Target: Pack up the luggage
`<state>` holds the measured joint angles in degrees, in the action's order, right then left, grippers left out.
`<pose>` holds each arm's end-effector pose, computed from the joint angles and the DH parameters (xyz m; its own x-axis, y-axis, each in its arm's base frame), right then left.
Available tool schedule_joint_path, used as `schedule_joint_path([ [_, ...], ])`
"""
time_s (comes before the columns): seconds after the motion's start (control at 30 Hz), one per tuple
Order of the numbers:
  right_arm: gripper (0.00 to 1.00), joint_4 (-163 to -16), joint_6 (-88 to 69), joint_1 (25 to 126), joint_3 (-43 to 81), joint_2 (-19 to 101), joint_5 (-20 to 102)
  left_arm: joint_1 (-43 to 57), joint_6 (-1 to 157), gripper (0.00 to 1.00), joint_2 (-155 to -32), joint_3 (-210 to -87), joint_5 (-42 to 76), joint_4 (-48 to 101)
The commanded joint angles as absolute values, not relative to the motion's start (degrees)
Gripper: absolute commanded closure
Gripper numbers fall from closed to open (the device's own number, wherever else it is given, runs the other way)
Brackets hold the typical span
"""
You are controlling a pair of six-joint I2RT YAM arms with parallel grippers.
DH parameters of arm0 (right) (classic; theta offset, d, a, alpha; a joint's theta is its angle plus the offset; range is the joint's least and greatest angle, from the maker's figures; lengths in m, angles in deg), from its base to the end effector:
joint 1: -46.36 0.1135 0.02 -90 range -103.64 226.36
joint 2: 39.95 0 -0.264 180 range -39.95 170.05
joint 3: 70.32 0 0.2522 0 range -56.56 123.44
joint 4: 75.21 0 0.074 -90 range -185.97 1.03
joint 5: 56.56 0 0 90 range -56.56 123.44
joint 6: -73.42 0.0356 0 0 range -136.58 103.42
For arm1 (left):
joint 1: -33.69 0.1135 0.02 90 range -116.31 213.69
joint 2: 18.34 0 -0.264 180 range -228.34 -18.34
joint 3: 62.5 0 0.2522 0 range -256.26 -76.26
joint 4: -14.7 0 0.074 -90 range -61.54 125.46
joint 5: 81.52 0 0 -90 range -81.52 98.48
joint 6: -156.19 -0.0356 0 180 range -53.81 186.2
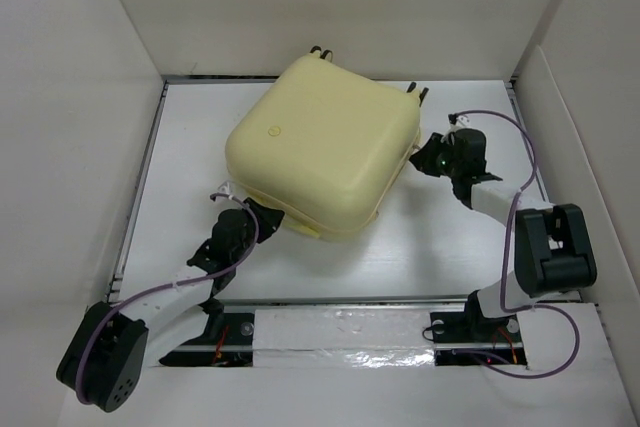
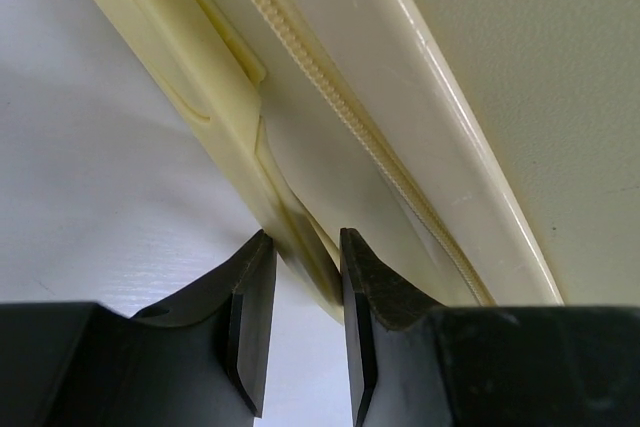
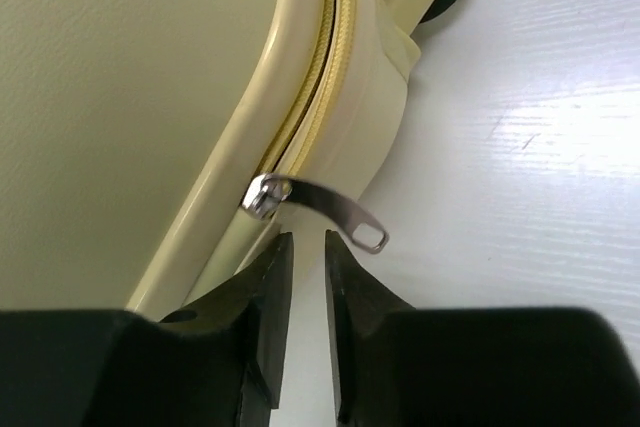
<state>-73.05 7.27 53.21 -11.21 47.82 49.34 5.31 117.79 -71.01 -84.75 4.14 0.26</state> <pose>0.3244 0.0488 0.2080 -0.5500 0.3256 -0.7691 -0.1484 0.8681 0.4737 0.1620 -0.0844 0.1656 -0.4717 -0.6333 -0.6135 0.0648 0.6690 -0.7405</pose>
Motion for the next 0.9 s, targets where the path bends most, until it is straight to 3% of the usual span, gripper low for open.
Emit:
schedule_joint_path([
  [0.0,0.72,-60.9,10.0,54.4,-16.5,41.6,54.4,4.3,114.7,1.0,-68.2,-84.8,10.6,2.8],
  [0.03,0.73,-59.5,11.3,54.4,-19.1,39.5,54.8,4.3,114.6,1.0,-67.1,-85.2,9.8,5.2],
  [0.07,0.82,-58.1,11.9,54.9,-23.9,38.3,55.3,4.3,114.3,1.0,-64.4,-86.1,9.2,6.2],
  [0.13,0.93,-55.8,12.7,55.6,-28.3,35.5,55.1,4.3,112.9,0.88,-61.7,-87.9,6.1,10.7],
  [0.17,1.0,-55.2,12.9,56.1,-32.4,32.2,54.8,3.8,112.1,0.76,-59.4,-90.1,5.5,12.4],
  [0.27,1.0,-51.3,13.0,58.9,-38.4,24.3,54.7,3.8,109.5,0.68,-56.2,-93.6,3.0,17.9],
  [0.33,1.0,-51.6,11.3,61.5,-42.1,20.2,54.5,3.8,108.5,0.7,-55.2,-93.9,2.5,19.7],
  [0.53,0.99,-53.4,8.7,72.2,-49.9,7.8,51.5,3.8,107.0,0.98,-55.3,-94.7,1.7,26.5],
  [0.6,0.85,-52.3,8.3,74.6,-51.0,6.4,49.9,3.8,106.5,0.99,-54.0,-94.5,2.6,26.6],
  [0.67,0.71,-52.6,6.4,77.4,-50.8,6.5,49.2,3.8,105.7,0.91,-53.8,-95.0,3.6,26.9],
  [0.7,0.68,-51.9,6.1,78.1,-50.8,6.8,49.5,3.8,105.4,0.82,-53.8,-95.2,5.0,26.7],
  [0.77,0.63,-51.4,5.5,80.4,-50.7,7.4,49.7,3.8,105.5,0.68,-54.0,-95.2,6.5,24.5],
  [0.8,0.63,-52.1,5.6,81.2,-50.7,7.3,48.7,3.8,105.6,0.53,-54.2,-95.6,7.4,23.9],
  [0.87,0.62,-52.7,5.5,83.6,-50.9,6.6,47.9,3.8,105.0,0.42,-55.1,-96.7,8.0,24.2],
])
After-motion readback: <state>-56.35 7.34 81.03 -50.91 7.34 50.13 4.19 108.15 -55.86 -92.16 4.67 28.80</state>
